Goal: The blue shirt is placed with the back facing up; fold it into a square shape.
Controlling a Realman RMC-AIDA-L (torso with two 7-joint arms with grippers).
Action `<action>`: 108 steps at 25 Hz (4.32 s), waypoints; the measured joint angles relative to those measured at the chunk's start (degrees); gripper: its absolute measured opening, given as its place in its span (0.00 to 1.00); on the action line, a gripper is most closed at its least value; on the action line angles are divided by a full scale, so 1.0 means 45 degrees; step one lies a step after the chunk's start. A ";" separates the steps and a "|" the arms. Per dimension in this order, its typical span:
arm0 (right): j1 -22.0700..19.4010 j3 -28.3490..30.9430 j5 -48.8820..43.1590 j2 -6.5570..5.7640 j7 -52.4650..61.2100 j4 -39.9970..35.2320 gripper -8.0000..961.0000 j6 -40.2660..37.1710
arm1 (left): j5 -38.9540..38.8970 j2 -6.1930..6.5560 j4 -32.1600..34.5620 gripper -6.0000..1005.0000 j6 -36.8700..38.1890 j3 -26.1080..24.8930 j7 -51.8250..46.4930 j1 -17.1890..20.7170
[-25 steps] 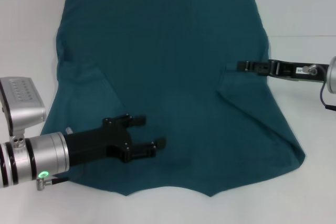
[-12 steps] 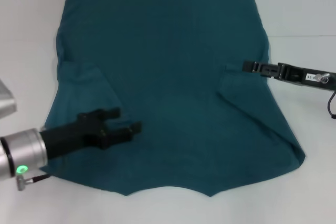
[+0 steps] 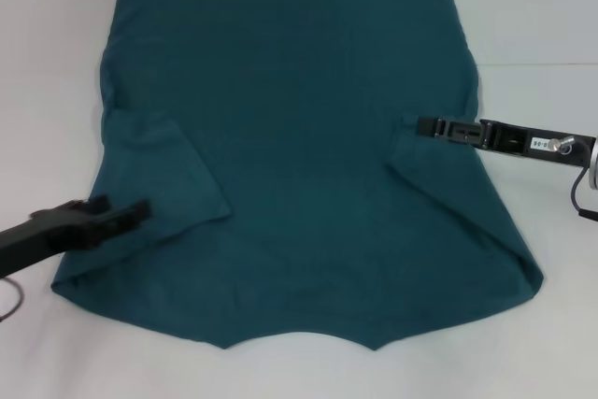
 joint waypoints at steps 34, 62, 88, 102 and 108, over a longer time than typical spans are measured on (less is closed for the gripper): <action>0.0007 0.0008 -0.0009 -0.0018 0.0083 0.0005 0.97 0.0018 | 0.3286 0.0006 0.1564 0.86 0.1134 -0.1624 -0.2053 0.0815; -0.0021 0.0101 0.0036 0.0002 0.0121 0.0004 0.97 0.0035 | 0.3551 -0.0072 0.1543 0.77 0.1469 -0.1274 -0.2092 0.0496; -0.0118 0.0155 0.0076 0.0001 0.0127 0.0004 0.97 0.0057 | 0.3578 0.0026 0.1216 0.15 0.0745 -0.1172 -0.2434 0.0040; -0.0958 -0.0007 -0.0972 -0.0896 0.1230 -0.0095 0.97 -0.1086 | 0.3577 0.0110 0.1681 0.03 0.1000 -0.1504 -0.2764 0.0398; -0.1670 0.0101 -0.1048 -0.1243 0.1771 -0.0093 0.97 -0.1190 | 0.3577 0.0145 0.1682 0.03 0.1091 -0.1753 -0.2771 0.0433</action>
